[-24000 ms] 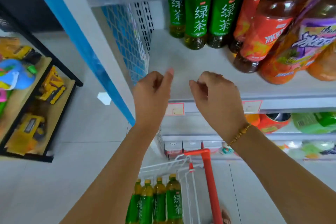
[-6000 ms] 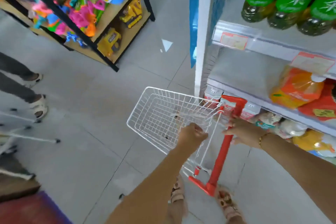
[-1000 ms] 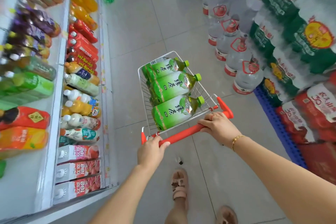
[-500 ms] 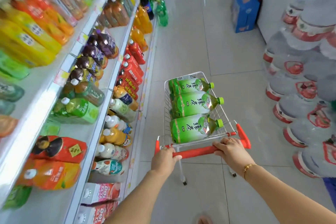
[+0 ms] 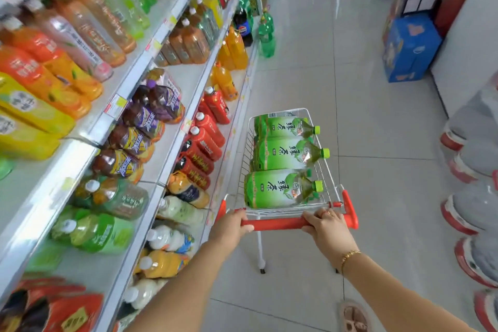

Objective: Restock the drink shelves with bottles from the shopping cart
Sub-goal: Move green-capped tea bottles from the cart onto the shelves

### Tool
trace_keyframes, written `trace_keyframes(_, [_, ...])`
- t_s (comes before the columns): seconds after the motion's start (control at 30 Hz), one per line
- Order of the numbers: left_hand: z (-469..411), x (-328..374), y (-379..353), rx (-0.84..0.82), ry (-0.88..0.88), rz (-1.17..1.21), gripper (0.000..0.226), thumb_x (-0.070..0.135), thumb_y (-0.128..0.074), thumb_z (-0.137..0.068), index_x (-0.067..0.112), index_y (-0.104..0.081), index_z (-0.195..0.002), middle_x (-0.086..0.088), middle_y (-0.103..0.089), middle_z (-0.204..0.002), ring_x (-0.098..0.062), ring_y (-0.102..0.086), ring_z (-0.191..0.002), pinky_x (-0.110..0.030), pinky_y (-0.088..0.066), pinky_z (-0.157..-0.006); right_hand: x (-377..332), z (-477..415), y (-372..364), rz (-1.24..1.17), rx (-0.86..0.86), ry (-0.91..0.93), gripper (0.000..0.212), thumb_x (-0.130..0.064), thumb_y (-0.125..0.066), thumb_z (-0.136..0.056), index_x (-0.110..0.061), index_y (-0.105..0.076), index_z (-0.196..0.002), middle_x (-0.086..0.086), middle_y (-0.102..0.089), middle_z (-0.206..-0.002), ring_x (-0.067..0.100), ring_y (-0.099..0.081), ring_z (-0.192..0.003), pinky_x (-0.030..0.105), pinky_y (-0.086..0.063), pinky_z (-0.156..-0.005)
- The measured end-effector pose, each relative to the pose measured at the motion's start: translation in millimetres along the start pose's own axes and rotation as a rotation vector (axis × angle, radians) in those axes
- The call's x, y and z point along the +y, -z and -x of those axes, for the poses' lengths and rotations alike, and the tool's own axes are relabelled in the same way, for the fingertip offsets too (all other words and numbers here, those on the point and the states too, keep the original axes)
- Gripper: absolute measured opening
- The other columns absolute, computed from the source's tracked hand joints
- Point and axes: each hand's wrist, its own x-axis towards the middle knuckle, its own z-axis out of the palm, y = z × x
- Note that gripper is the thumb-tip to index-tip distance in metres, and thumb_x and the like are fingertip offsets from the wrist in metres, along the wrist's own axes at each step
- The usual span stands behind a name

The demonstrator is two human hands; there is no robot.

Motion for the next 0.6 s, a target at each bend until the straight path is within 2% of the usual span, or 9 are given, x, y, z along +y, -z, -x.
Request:
trace_keyframes(0.1, [-38.9, 15.0, 23.0, 0.018, 0.013, -0.008, 0.033, 0.034, -0.056, -0.091, 0.012, -0.056, -0.116, -0.006, -0.059, -0.118, -0.022, -0.056, -0.106, -0.029, -0.04, -0.085, 9.9, -51.9, 15.0, -0.061, -0.079, -0.017, 0.025, -0.03, -0.066, -0.084, -0.018, -0.067, -0.106, 0.005, -0.065, -0.089, 0.031, -0.061, -0.092, 0.04, -0.041, -0.085])
trace_keyframes(0.17, [-72.8, 28.5, 40.6, 0.032, 0.03, 0.0, 0.033, 0.033, -0.057, -0.09, 0.012, -0.056, -0.115, -0.006, -0.06, -0.117, -0.022, -0.057, -0.106, -0.029, -0.042, -0.088, 26.9, -95.3, 20.4, -0.045, -0.11, 0.002, 0.03, -0.032, -0.053, -0.092, -0.02, -0.06, -0.119, 0.005, -0.063, -0.105, 0.03, -0.055, -0.107, 0.038, -0.033, -0.096])
trace_keyframes(0.23, [-105.9, 42.0, 59.5, 0.048, 0.043, 0.017, 0.033, 0.033, -0.057, -0.09, 0.012, -0.056, -0.115, -0.006, -0.06, -0.117, -0.022, -0.057, -0.106, -0.029, -0.042, -0.09, 41.0, -139.4, 30.0, -0.028, -0.088, 0.029, 0.028, -0.031, -0.064, -0.086, -0.019, -0.066, -0.111, 0.005, -0.066, -0.095, 0.03, -0.06, -0.097, 0.04, -0.04, -0.091])
trace_keyframes(0.3, [-137.0, 53.5, 77.8, 0.058, 0.051, 0.036, 0.034, 0.033, -0.058, -0.09, 0.011, -0.057, -0.116, -0.006, -0.06, -0.117, -0.022, -0.057, -0.107, -0.029, -0.042, -0.091, 54.5, -178.5, 34.1, 0.028, -0.078, 0.055, 0.031, -0.03, -0.085, -0.062, -0.021, -0.073, -0.089, 0.0, -0.065, -0.07, 0.025, -0.066, -0.071, 0.038, -0.052, -0.07])
trace_keyframes(0.37, [-168.2, 62.5, 95.0, 0.061, 0.062, 0.057, 0.035, 0.033, -0.058, -0.089, 0.01, -0.058, -0.116, -0.007, -0.06, -0.118, -0.022, -0.057, -0.107, -0.03, -0.043, -0.092, 65.2, -215.0, 35.8, 0.056, -0.032, 0.063, 0.036, -0.029, -0.091, -0.05, -0.022, -0.074, -0.08, -0.001, -0.061, -0.059, 0.022, -0.065, -0.059, 0.034, -0.052, -0.058])
trace_keyframes(0.47, [-211.6, 74.0, 121.0, 0.066, 0.083, 0.084, 0.034, 0.033, -0.059, -0.089, 0.01, -0.058, -0.114, -0.007, -0.06, -0.118, -0.023, -0.058, -0.106, -0.031, -0.043, -0.092, 78.6, -266.6, 44.6, 0.055, -0.045, 0.067, 0.034, -0.027, -0.09, -0.054, -0.02, -0.074, -0.084, 0.0, -0.064, -0.063, 0.026, -0.065, -0.061, 0.035, -0.05, -0.058])
trace_keyframes(0.6, [-268.2, 87.1, 156.6, 0.066, 0.079, 0.079, 0.034, 0.033, -0.061, -0.088, 0.01, -0.059, -0.113, -0.009, -0.062, -0.116, -0.024, -0.059, -0.104, -0.031, -0.044, -0.09, 92.8, -331.6, 58.7, 0.014, -0.068, 0.051, 0.029, -0.026, -0.083, -0.066, -0.017, -0.074, -0.092, 0.003, -0.067, -0.071, 0.03, -0.066, -0.071, 0.039, -0.049, -0.067])
